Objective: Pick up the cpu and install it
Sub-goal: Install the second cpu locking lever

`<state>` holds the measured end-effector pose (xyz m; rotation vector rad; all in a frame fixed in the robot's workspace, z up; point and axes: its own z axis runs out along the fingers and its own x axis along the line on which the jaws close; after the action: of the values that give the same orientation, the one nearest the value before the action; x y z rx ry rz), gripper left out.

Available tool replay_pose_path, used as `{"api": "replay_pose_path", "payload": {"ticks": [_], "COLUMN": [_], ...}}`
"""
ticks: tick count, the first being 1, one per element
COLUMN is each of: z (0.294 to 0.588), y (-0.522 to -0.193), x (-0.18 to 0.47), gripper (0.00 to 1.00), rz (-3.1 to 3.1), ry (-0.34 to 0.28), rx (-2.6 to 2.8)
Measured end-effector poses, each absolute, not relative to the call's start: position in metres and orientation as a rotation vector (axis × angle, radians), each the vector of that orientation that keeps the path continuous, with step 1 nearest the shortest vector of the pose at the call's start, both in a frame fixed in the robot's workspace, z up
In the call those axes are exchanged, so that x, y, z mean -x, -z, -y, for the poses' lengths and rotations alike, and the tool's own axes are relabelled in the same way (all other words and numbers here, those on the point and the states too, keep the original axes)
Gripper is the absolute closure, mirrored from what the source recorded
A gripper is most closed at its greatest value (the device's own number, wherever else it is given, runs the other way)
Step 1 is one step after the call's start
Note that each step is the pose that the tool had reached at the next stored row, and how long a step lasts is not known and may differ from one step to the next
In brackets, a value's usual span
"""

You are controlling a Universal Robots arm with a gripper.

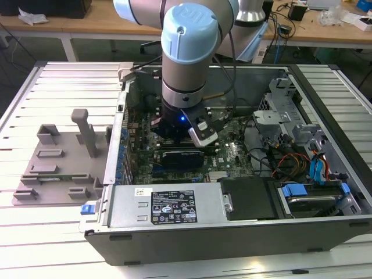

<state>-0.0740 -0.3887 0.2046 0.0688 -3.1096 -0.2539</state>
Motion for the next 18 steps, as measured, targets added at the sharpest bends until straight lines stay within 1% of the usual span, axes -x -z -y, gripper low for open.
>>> {"api": "replay_pose_path", "payload": {"ticks": [9,18], "z": [0.378,0.378], "y": [-0.200,-0.202], "x": [0.077,0.078], "gripper": [0.89,0.89], "rz": [3.110,3.112], "ry": [0.257,0.255], "rx": [-0.071,-0.071]}}
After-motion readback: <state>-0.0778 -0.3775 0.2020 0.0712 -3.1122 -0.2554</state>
